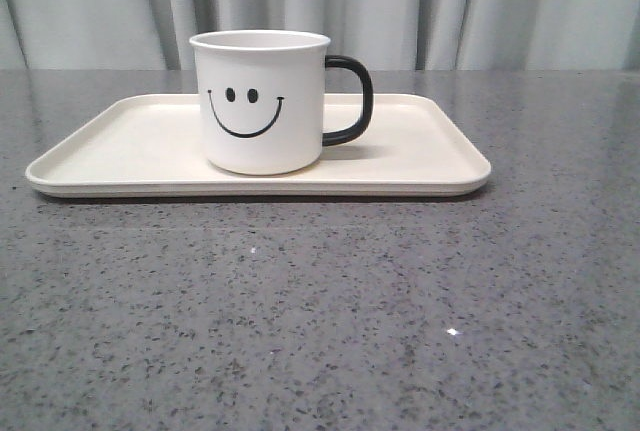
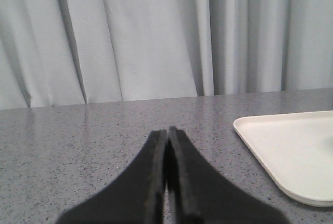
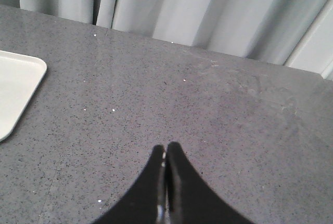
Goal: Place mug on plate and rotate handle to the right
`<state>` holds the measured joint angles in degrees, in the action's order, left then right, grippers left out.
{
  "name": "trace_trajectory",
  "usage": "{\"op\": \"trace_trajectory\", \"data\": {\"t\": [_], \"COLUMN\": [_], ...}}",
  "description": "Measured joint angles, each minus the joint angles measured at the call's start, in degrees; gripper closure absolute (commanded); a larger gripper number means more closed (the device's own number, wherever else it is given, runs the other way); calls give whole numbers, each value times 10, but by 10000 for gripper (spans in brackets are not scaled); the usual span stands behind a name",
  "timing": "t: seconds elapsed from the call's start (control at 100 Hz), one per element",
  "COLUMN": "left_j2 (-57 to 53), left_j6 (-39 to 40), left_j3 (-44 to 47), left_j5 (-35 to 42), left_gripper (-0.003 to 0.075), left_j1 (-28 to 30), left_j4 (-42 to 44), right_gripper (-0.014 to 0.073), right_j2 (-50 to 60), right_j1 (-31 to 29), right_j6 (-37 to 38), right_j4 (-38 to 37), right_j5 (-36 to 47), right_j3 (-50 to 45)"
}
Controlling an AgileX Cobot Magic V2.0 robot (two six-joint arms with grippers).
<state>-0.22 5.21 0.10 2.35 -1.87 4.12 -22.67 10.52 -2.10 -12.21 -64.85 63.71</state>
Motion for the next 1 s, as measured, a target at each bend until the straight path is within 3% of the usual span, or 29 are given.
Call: {"op": "trace_trajectory", "data": {"t": [1.0], "left_j2": [0], "left_j6": [0], "left_j3": [0], "left_j5": [0], "left_gripper": [740], "left_j1": [0], "left_j4": [0], "right_gripper": [703], "right_j2": [0], "right_j1": [0], "right_j6": [0], "right_j4": [3], "right_j5": [10], "right_j3": [0]}}
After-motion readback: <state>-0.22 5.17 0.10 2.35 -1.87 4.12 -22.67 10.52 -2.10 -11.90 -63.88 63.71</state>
